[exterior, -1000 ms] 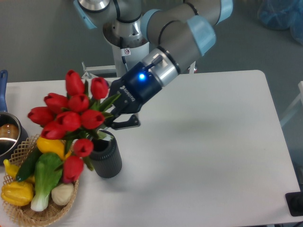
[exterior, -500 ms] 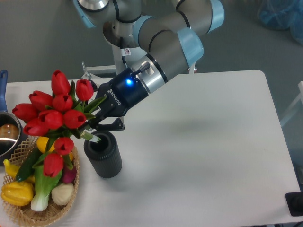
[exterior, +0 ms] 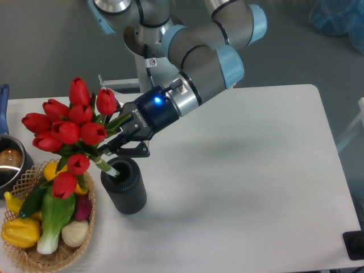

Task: Insert the flowers into the vase
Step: 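Lower the tulip stems into the vase opening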

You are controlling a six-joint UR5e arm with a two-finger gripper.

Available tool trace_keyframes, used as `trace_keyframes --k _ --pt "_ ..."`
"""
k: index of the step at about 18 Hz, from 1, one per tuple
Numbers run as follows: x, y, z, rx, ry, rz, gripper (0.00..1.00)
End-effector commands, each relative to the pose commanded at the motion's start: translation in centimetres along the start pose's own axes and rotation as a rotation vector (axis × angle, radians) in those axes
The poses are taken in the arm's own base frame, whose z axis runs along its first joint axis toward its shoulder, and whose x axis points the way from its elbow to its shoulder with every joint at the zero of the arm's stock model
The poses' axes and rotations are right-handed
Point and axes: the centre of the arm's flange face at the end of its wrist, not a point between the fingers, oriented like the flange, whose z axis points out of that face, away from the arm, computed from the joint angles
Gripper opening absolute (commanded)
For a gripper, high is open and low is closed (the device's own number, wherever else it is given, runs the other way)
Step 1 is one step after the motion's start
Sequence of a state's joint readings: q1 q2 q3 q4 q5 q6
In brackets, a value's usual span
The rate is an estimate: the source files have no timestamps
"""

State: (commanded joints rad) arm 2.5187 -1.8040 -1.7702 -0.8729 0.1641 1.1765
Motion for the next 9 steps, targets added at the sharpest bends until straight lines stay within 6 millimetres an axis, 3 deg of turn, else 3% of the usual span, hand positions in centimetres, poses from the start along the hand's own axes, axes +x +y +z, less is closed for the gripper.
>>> trace_keyframes --k 9 --pt "0.6 1.4 -0.3 0.005 -0.002 -0.027 0.28"
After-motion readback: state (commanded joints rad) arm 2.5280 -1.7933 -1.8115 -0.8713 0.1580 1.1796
